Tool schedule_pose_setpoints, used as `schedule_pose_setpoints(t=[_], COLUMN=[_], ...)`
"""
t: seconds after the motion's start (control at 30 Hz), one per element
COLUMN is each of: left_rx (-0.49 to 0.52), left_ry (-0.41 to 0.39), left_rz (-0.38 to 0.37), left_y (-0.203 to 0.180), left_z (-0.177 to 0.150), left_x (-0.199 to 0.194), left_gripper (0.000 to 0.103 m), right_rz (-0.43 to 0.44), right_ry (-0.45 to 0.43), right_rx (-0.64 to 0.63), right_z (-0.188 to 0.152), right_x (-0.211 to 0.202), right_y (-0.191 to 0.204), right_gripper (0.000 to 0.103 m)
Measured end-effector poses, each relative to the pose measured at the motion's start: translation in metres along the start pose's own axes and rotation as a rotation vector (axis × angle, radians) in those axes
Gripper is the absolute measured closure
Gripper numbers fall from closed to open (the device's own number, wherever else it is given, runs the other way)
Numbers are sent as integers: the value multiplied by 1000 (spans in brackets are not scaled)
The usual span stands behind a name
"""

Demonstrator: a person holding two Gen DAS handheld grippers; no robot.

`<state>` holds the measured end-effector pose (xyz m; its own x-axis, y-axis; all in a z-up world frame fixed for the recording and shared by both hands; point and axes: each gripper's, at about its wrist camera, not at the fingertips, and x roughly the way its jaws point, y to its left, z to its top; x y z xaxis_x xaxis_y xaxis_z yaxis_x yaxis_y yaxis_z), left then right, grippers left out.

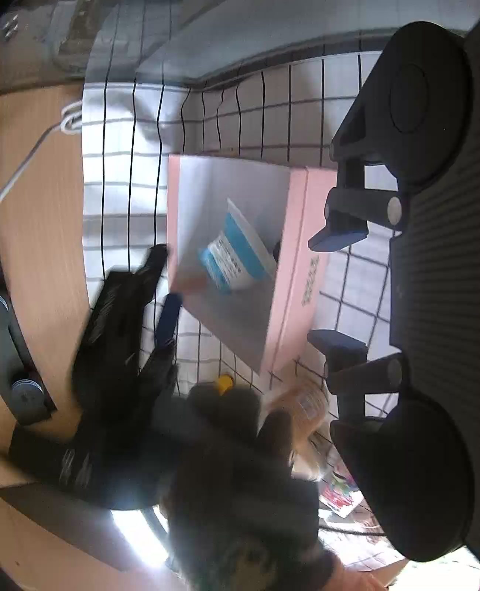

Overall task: Organize soft objects
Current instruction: 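Carry both items into the pink box and open both grippers, then grasp the bundle of cotton swabs with the left gripper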

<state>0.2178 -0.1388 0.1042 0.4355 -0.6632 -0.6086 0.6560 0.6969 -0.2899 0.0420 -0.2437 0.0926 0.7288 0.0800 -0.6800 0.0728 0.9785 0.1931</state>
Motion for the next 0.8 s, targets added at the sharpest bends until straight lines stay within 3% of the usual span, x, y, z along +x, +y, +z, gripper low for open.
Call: schedule_pose_setpoints(t=[0.13,0.27,0.43,0.57,0.7,0.8], left_rx=[-37,-64,-215,-327,-464,-566], left_ry=[-84,-180,-277,-237,-134,-97], left_rz=[14,190,391,461,480,470], left_y=[28,74,151,200,229,230], left_z=[-9,-28,-63,-102,-152,-188], left_x=[-71,-147,-244,-285,-284,-285], left_gripper=[46,46,46,46,46,46], right_rz=[30,32,52,96,96,83], right_ry=[11,1,-31,-18,-6,23], right_rx=[11,4,-50,-75,-133,-193], right_z=[-1,5,17,23,22,18], right_x=[7,14,16,16,15,18], right_y=[15,33,66,95,126,147], right_gripper=[52,52,42,42,42,42])
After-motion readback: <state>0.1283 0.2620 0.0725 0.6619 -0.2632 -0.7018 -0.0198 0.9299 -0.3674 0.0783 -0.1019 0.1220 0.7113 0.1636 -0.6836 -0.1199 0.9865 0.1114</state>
